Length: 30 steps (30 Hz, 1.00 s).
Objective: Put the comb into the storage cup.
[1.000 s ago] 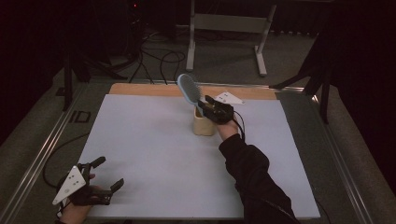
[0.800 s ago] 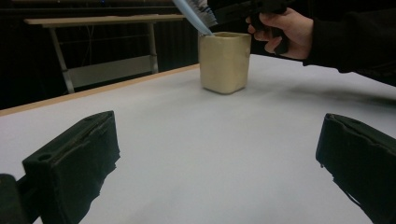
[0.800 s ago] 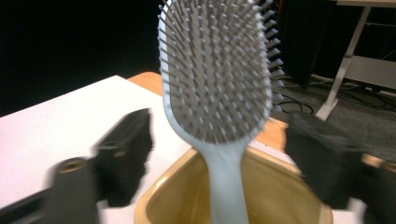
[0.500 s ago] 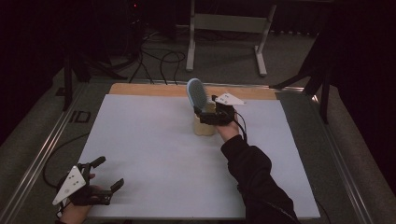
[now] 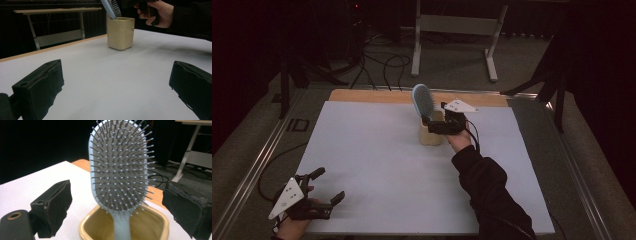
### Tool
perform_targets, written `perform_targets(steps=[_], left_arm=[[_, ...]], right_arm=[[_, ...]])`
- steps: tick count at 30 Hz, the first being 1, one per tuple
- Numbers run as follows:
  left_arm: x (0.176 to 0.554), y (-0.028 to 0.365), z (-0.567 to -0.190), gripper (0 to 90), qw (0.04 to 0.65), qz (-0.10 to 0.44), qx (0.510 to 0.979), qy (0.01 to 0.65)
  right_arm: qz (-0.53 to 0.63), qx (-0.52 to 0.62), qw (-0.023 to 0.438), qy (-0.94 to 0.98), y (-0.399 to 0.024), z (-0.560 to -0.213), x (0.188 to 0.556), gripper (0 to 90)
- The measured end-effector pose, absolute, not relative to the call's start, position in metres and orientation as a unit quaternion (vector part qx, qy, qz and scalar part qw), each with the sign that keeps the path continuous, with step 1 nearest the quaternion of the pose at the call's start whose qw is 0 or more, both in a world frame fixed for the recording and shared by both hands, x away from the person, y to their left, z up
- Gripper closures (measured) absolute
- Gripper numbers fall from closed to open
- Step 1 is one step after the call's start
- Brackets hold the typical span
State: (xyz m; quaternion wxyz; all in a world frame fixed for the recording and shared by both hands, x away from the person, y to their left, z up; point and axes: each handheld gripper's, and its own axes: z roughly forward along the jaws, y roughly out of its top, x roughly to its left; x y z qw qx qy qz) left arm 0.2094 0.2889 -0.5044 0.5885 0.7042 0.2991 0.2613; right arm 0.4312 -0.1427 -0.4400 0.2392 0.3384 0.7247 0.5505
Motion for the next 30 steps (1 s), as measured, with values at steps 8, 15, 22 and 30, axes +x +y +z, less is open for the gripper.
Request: perform_targets(steps=[8, 15, 22, 30], left_arm=[[0.210, 0.288, -0.504, 0.0, 0.588, 0.262, 0.704, 0.299], [0.210, 0.288, -0.504, 0.0, 0.588, 0.262, 0.705, 0.298], [0.210, 0.289, -0.504, 0.0, 0.588, 0.262, 0.704, 0.299], [0.209, 0.289, -0.504, 0.0, 0.588, 0.263, 0.705, 0.298]], right_arm=[[0.547, 0.343, 0.230, 0.729, -0.148, -0.436, 0.428, 8.8], [0.541, 0.339, 0.225, 0.736, -0.153, -0.435, 0.422, 8.7], [0.534, 0.335, 0.227, 0.742, -0.159, -0.432, 0.413, 8.8], [0.535, 0.328, 0.221, 0.746, -0.164, -0.429, 0.401, 8.8]])
